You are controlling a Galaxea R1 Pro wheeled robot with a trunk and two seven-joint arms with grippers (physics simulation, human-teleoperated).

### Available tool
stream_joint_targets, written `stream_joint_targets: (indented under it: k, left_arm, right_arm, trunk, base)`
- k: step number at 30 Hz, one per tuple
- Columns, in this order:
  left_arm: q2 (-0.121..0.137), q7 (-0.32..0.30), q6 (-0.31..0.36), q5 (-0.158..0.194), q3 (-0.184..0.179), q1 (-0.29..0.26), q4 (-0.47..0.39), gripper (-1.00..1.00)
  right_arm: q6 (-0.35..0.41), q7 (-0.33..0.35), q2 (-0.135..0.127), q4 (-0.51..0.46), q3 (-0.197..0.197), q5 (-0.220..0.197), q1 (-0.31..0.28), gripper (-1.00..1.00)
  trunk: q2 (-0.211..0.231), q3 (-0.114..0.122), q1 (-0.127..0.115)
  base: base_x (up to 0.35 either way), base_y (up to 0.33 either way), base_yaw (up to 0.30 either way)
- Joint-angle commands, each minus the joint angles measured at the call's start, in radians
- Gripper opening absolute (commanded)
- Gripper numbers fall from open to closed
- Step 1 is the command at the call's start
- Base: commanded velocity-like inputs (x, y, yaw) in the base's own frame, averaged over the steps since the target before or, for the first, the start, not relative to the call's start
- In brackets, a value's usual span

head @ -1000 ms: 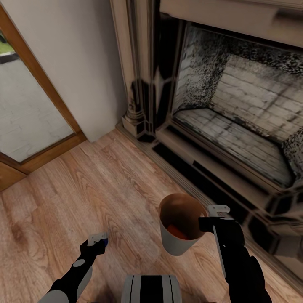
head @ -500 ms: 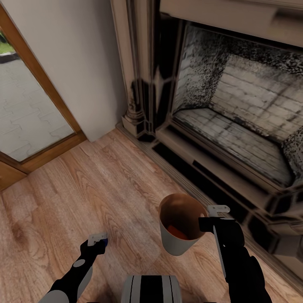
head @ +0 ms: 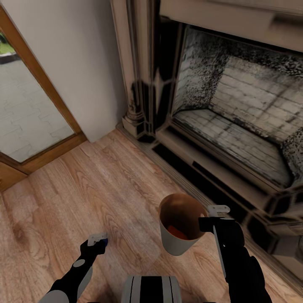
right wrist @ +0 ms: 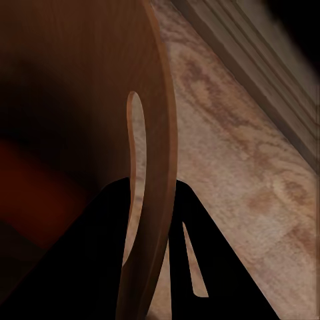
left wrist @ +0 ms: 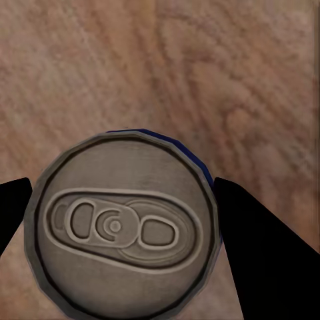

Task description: Put the three can of soda from the living room inside the tash can in the kitchen.

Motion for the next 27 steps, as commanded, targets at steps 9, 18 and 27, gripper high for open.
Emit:
stream_joint_targets:
  k: [9, 18, 27]
  left_arm:
    - [0.0, -0.001, 0.0, -0.001, 0.0, 0.0, 0.0, -1.0]
    - [0.001, -0.003, 0.0, -0.001, 0.0, 0.0, 0.0, -1.0]
    - [0.002, -0.01, 0.001, -0.001, 0.0, 0.0, 0.0, -1.0]
  right_arm:
    - [0.001, 0.003, 0.0, 0.0, 0.0, -0.019, 0.0, -1.0]
    - [0.001, 0.004, 0.0, -0.001, 0.0, -0.019, 0.0, -1.0]
    - [0.001, 0.004, 0.0, -0.002, 0.024, -0.018, 0.0, -1.0]
  trunk:
    - [0.063, 0.028, -0.035]
    - [0.126, 0.057, -0.069]
    - [0.189, 0.085, -0.104]
  base:
    - [0.0, 0.0, 0.0]
    - [0.0, 0.0, 0.0]
    - [0.0, 0.0, 0.0]
